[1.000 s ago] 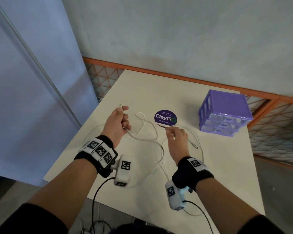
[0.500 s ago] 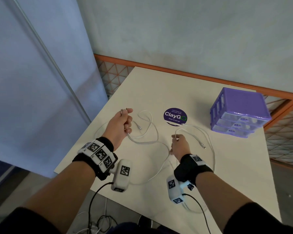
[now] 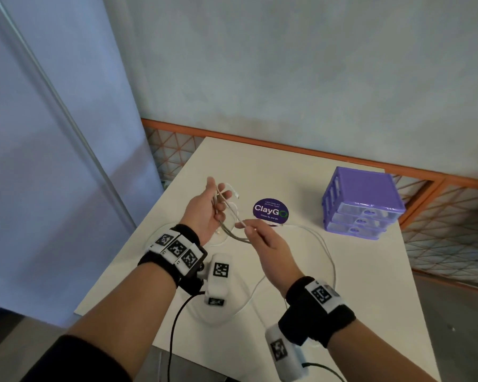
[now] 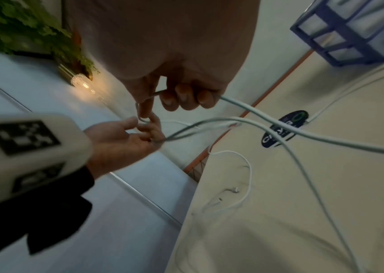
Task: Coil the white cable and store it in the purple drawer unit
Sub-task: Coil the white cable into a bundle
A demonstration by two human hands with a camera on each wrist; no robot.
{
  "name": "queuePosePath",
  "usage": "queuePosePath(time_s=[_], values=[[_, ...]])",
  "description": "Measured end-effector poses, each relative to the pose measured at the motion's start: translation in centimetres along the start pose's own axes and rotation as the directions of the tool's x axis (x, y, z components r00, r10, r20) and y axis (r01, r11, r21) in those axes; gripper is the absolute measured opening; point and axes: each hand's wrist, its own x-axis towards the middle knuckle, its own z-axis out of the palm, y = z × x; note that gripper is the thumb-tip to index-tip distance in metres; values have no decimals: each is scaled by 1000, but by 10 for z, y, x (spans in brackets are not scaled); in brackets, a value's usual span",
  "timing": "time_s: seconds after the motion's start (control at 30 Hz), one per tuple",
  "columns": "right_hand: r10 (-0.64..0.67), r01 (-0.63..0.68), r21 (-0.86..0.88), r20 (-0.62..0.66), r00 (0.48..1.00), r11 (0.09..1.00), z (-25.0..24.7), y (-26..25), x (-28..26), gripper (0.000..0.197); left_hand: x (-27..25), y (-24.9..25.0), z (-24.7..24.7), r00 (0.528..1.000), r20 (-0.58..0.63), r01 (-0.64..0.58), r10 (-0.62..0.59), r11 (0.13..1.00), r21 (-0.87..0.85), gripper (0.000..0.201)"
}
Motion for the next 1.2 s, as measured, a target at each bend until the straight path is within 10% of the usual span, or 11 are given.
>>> queuePosePath(time_s=[0.3,0.63,0.9,1.2], values=[[55,-55,48,16,998,997,-9,23,-5,18,-2,15,7,991,132,17,13,974,-225,28],[154,-163,-312,-55,987,936,-23,23,17,20,1,23,12,988,83,-111,128,977,-182,26],[-83,64,-164,-111,990,984,4,-45,50,19,1,20,28,968,169,-207,186,971,116,21],[-250,198,-274,-169,954,941,-4,-43,64,9,8,20,39,977,103,-194,188,979,60,34]])
